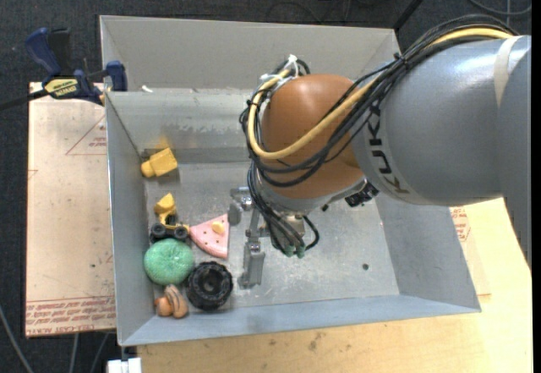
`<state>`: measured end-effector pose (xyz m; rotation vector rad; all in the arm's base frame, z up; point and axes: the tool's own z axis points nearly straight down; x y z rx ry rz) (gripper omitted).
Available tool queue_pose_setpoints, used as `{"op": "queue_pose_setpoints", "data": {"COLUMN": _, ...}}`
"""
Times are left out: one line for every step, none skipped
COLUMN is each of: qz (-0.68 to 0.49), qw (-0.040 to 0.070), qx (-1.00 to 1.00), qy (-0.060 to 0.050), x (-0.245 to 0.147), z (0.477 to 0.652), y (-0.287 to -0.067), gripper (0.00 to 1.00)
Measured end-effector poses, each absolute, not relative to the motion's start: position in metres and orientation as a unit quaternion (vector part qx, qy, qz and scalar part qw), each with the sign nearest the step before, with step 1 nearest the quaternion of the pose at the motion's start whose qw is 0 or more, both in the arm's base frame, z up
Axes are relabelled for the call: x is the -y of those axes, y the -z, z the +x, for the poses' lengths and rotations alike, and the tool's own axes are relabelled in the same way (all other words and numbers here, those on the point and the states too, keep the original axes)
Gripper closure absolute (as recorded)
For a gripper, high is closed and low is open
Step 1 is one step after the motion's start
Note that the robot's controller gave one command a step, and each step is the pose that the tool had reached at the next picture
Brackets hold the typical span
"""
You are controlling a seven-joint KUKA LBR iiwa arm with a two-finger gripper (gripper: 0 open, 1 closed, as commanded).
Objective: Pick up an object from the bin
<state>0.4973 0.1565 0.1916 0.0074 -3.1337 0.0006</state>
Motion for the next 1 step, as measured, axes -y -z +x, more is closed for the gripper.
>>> {"op": "queue_pose_setpoints", "data": {"qz": 0.000, "qw": 0.000, "qx": 1.000, "qy": 0.001, "x": -0.1556, "z": 0.4989, "y": -0.1960, "gripper": 0.00}}
